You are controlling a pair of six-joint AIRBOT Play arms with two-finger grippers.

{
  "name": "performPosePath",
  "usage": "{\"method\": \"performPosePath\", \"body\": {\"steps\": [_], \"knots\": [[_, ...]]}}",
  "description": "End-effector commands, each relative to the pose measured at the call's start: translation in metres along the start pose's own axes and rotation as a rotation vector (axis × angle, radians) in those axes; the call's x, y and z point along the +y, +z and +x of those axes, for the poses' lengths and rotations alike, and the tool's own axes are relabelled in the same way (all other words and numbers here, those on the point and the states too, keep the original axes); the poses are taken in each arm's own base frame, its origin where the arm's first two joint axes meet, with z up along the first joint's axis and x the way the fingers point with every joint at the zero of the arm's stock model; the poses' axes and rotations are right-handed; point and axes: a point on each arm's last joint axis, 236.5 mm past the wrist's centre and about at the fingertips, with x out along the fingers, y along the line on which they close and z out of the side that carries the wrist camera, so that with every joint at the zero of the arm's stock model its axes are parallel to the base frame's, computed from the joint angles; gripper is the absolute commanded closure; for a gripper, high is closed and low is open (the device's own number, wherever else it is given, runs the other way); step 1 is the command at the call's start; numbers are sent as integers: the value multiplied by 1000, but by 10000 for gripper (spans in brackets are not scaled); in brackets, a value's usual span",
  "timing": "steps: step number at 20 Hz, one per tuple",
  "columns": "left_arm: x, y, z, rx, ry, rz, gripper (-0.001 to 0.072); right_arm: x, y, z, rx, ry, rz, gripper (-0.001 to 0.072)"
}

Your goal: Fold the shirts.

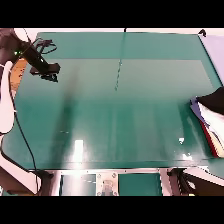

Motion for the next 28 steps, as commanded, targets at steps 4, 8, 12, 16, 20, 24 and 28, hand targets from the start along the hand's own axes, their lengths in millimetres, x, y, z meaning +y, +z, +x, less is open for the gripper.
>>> {"method": "performPosePath", "body": {"steps": [4,8,12,16,20,24,28], "knots": [[-4,0,1,2,-19,1,681,-112,-50,76,172,-220,123,61],[-11,0,-2,-4,-45,40,681,-96,-39,69,150,-169,103,39],[-23,8,-34,-107,-50,63,682,12,-13,20,46,109,-20,182],[-41,12,-75,-230,-74,90,682,135,-43,-7,-24,314,-347,697],[-61,-8,-81,-213,-140,96,682,199,-154,12,83,409,-697,699],[-95,-62,-45,-119,-179,117,682,175,-284,51,215,454,-944,698],[-123,-125,11,-68,-193,114,682,121,-366,94,315,444,-1060,697]]}}
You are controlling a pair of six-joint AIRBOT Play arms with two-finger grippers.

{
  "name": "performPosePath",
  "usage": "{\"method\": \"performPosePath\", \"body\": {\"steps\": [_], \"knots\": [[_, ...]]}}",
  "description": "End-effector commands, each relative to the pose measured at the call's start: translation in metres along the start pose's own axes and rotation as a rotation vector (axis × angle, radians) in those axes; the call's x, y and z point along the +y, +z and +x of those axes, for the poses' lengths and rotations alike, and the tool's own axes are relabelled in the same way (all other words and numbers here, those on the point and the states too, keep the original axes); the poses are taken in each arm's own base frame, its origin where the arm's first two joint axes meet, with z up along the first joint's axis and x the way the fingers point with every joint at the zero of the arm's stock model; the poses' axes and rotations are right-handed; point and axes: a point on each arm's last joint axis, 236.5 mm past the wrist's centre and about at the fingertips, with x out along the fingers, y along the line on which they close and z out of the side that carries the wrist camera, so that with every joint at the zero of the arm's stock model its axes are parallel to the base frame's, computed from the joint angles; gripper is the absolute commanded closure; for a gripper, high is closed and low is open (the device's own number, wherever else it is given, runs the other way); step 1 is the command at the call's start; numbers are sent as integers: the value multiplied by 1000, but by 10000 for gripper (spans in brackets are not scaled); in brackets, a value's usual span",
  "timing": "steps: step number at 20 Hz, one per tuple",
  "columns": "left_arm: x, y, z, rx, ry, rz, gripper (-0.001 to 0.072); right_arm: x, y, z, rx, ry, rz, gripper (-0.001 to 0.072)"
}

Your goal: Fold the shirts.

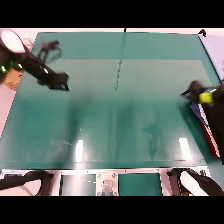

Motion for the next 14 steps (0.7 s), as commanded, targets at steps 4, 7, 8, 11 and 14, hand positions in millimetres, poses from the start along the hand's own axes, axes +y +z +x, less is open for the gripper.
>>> {"method": "performPosePath", "body": {"steps": [4,7,8,11,14], "knots": [[-15,-64,51,65,-12,-13,681,18,-81,50,115,36,-133,697],[-15,-64,51,68,-14,-23,681,18,-82,50,119,35,-134,697],[-15,-64,51,67,-14,-22,681,18,-82,50,119,35,-133,697],[-15,-64,51,65,-13,-21,681,18,-82,50,119,35,-133,697],[-15,-64,51,65,-13,-21,681,18,-82,50,119,35,-133,697]]}}
